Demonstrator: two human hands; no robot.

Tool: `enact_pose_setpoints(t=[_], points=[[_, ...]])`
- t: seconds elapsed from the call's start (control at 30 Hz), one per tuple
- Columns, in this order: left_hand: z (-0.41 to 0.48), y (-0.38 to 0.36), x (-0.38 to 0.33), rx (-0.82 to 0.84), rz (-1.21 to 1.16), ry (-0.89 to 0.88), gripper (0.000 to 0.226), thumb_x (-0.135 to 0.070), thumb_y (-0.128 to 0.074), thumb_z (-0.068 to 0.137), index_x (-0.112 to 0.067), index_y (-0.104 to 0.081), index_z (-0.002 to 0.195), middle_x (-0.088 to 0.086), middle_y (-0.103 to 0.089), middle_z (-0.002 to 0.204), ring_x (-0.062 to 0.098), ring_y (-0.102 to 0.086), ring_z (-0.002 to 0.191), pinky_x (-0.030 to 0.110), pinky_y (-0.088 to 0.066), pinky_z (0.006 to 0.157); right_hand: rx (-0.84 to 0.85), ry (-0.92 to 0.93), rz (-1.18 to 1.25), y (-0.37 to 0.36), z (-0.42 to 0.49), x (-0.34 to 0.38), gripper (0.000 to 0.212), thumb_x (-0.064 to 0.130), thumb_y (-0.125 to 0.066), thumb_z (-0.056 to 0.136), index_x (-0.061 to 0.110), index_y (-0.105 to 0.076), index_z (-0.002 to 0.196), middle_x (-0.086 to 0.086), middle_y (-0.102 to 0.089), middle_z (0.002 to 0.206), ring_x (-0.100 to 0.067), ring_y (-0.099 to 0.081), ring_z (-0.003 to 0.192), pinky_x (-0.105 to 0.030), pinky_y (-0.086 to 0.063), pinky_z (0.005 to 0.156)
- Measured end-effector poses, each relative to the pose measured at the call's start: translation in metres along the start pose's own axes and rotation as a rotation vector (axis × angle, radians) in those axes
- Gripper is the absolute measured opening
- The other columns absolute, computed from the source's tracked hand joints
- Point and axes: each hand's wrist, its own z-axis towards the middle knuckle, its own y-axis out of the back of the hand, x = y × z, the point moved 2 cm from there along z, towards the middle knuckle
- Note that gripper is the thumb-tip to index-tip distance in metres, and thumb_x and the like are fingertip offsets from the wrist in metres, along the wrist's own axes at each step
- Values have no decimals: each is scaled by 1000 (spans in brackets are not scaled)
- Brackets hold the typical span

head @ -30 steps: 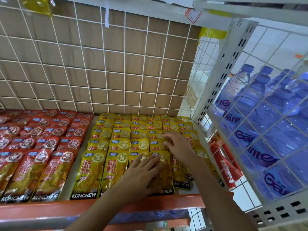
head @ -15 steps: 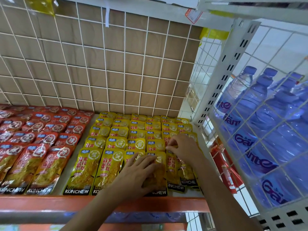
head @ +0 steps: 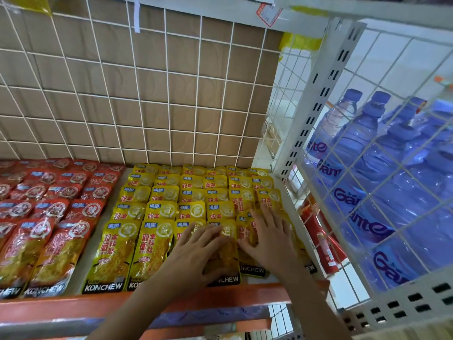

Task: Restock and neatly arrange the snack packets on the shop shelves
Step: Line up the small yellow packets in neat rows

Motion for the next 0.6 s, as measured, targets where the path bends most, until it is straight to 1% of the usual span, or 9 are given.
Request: enact_pose_setpoints(t=[0.07,0.17,0.23,0.27,0.33,0.37,0.43,0.5,0.6], points=[[0,-1,1,-13,-8,-8,55,-66,-22,89,-33,-44,128,-7,-53,131,10,-36,125,37,-15,108,19,6,-23,-4,0,-3,103,82,-14,57,33,2,147,2,7,157,-22,5,144,-47,-3,115],[0,-2,1,-22,8,-18,58,-67,-16,89,-33,-43,128,-7,-53,131,11,-37,125,39,-19,106,26,4,-18,-5,0,-5,109,83,-8,51,32,-1,148,2,6,157,-22,5,145,-48,-4,116],[0,-2,1,-24,22,-23,56,-66,-26,87,-33,-44,128,-7,-52,132,12,-41,124,39,-19,106,58,7,6,-1,1,-6,107,83,-13,56,30,-2,148,2,8,157,-22,6,145,-47,-2,116],[0,-3,2,-22,25,-22,56,-66,-30,85,-33,-44,128,-7,-52,132,13,-43,124,39,-19,106,78,14,15,0,1,-7,101,81,-22,65,30,-1,148,2,9,157,-21,7,144,-45,-1,116],[0,-3,2,-24,34,-20,57,-67,-27,86,-34,-43,129,-8,-52,132,12,-42,124,40,-20,105,100,32,32,3,-1,-9,87,66,-43,82,28,-1,149,2,10,157,-20,9,144,-42,2,115],[0,-3,2,-25,43,-20,57,-67,-24,87,-34,-43,129,-8,-52,132,12,-40,125,40,-20,105,97,37,39,4,-2,-10,84,59,-47,86,28,0,149,2,11,157,-19,10,144,-41,3,115],[0,-3,2,-23,54,-18,57,-68,-27,85,-34,-44,128,-8,-53,132,11,-39,124,40,-21,105,86,44,41,4,-3,-11,81,54,-47,88,28,1,148,2,11,157,-19,11,144,-40,4,115],[0,-3,1,-19,68,-22,59,-67,-34,80,-34,-44,128,-8,-54,131,11,-41,123,40,-21,105,85,43,31,2,-3,-9,80,56,-43,88,28,1,148,2,12,157,-19,11,144,-41,4,115],[0,-3,2,-1,94,-39,61,-68,-35,78,-35,-46,129,-8,-54,131,10,-39,124,41,-21,104,45,31,85,5,-5,-3,87,67,-23,72,29,-5,148,3,3,157,-18,6,144,-41,1,115]])
